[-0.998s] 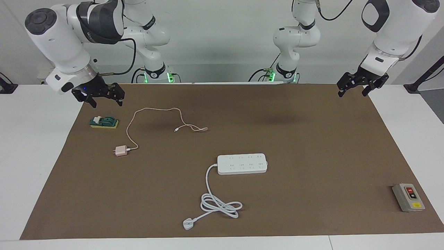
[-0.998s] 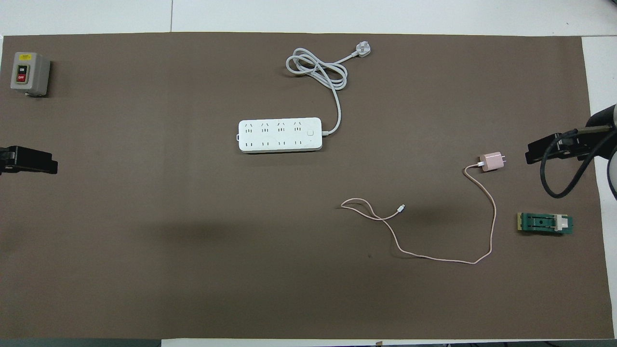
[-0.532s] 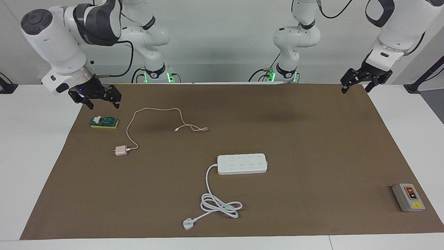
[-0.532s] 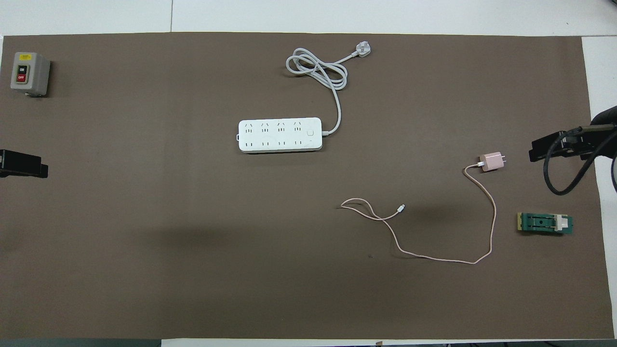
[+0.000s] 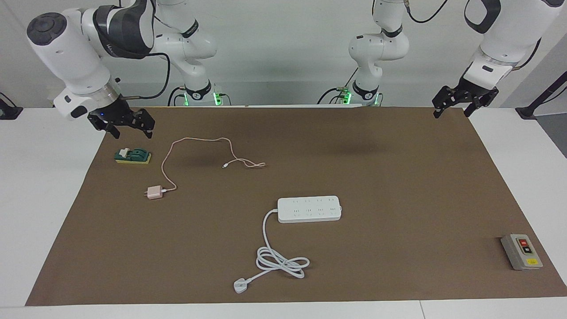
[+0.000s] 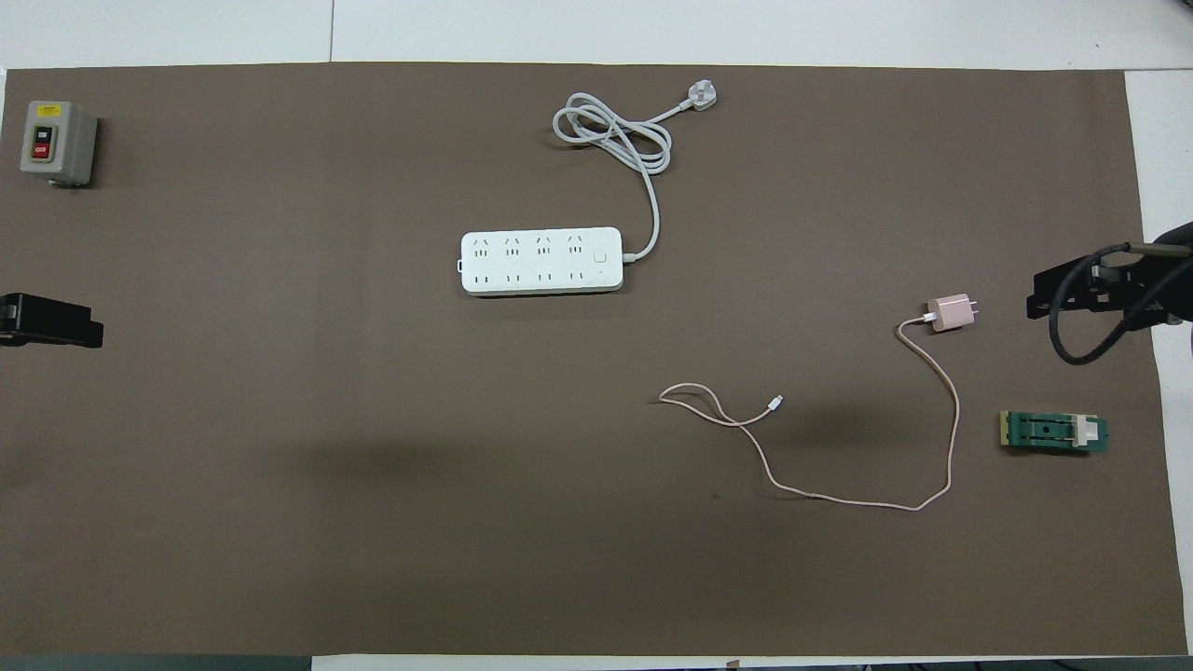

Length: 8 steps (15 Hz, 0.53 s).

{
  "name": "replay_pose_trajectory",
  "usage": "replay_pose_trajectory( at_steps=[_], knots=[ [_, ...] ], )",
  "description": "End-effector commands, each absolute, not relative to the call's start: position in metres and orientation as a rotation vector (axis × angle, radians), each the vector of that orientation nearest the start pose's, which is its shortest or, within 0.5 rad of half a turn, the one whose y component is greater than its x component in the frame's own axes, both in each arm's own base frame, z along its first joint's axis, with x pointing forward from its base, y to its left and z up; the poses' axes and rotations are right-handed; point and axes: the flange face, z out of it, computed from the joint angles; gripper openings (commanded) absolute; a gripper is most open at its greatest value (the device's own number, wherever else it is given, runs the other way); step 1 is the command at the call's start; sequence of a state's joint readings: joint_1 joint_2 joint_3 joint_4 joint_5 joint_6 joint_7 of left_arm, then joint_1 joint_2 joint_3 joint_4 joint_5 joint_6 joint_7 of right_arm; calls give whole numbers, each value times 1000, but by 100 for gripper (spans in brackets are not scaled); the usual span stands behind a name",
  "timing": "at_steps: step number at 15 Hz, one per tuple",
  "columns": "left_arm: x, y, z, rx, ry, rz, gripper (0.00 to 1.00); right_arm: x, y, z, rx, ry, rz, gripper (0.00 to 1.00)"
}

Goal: Plug charger into power strip
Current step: 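Reach the left gripper to the power strip while the right gripper opens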

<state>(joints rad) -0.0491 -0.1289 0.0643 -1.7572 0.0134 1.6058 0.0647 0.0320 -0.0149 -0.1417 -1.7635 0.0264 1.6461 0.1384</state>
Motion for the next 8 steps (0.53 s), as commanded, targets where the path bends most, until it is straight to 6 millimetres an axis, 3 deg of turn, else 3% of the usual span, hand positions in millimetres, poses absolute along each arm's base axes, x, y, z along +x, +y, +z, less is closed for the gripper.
replay_pose_trajectory(
  at_steps=[1, 3, 5, 8],
  knots=[
    [505, 9, 607, -3123, 78, 61, 100, 537, -61, 544, -2996, 749, 172, 100],
    [506, 22, 611, -3126, 47, 33, 100, 539, -63, 532, -2906, 909, 228, 100],
    [506, 22, 616, -3125, 37, 19, 100, 543, -96, 514, -2752, 1056, 287, 100],
    [506, 23, 619, -3125, 37, 16, 100, 551, -124, 484, -2614, 1217, 357, 100]
  ],
)
